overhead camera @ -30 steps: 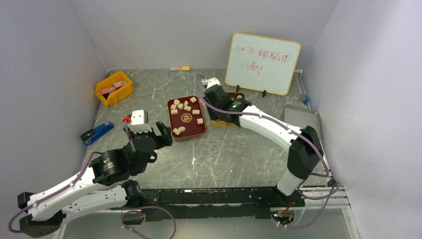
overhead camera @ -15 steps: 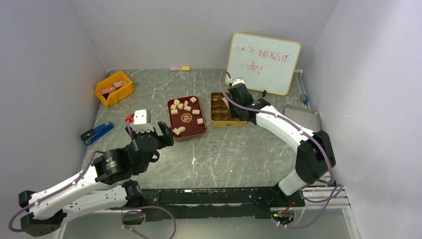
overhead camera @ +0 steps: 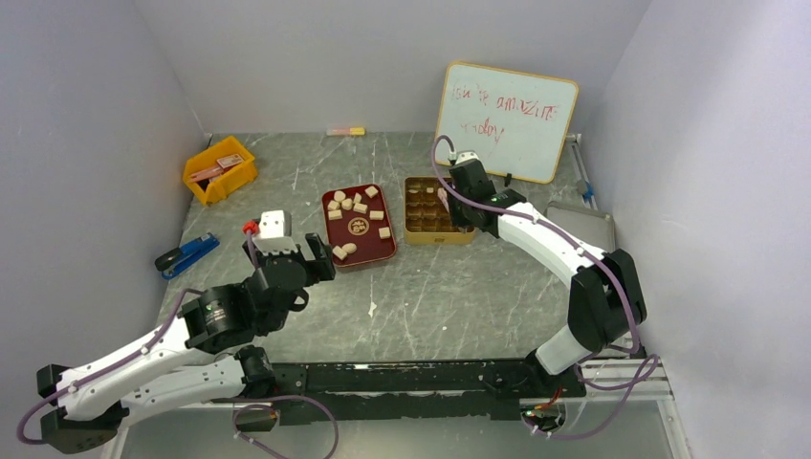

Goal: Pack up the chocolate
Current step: Place the fake chocolate in the packing box.

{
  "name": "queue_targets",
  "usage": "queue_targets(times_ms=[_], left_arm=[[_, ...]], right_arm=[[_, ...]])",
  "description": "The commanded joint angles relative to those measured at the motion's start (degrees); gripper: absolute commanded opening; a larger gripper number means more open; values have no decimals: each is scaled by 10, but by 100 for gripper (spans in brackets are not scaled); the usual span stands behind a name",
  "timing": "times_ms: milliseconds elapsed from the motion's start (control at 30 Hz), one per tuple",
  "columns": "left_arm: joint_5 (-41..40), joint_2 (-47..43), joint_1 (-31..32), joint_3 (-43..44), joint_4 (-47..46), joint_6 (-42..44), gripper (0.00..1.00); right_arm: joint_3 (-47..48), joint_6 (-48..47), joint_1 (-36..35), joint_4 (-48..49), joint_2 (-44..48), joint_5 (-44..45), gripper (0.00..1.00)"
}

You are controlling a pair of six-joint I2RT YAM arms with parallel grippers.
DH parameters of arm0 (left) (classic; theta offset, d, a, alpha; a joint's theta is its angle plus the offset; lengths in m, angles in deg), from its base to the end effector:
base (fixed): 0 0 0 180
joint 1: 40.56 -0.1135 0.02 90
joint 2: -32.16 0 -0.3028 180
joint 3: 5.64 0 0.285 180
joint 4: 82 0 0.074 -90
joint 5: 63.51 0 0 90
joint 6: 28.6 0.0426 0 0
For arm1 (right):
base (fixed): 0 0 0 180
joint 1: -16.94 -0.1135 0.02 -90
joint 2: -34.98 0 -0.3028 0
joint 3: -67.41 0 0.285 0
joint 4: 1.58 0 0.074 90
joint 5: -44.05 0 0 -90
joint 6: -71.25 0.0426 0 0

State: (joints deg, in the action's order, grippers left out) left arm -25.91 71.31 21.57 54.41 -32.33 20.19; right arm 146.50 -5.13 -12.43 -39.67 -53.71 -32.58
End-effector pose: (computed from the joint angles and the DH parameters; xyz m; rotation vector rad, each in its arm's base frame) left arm 0.0949 -0.1072 0.3582 -0.1890 1.8693 -0.2869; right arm 0.3288 0.1738 0.2833 -0.2185 2.3651 0.0777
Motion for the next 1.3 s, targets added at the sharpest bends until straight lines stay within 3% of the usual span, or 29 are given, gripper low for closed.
queue_targets(times_ms=[0, 133, 400, 567, 733, 1033, 1267], left_arm=[[-4, 4, 3, 13, -16, 0, 91], [-4, 5, 3, 12, -15, -2, 91], [-5, 4, 3, 11, -13, -4, 91], [-3, 3, 3, 11, -13, -5, 91], [-2, 4, 3, 11, -12, -5, 91], [-1, 4, 3, 11, -12, -9, 91], [1, 1, 3, 12, -10, -10, 91]], right_arm=[[3, -9, 10, 31, 22, -7, 8], [3, -9, 12, 32, 23, -4, 13], [7, -8, 15, 32, 19, -3, 35], [9, -9, 15, 30, 18, -2, 39], [10, -10, 17, 31, 19, -6, 38], [21, -13, 18, 27, 23, -12, 24], [20, -16, 18, 36, 37, -12, 22]])
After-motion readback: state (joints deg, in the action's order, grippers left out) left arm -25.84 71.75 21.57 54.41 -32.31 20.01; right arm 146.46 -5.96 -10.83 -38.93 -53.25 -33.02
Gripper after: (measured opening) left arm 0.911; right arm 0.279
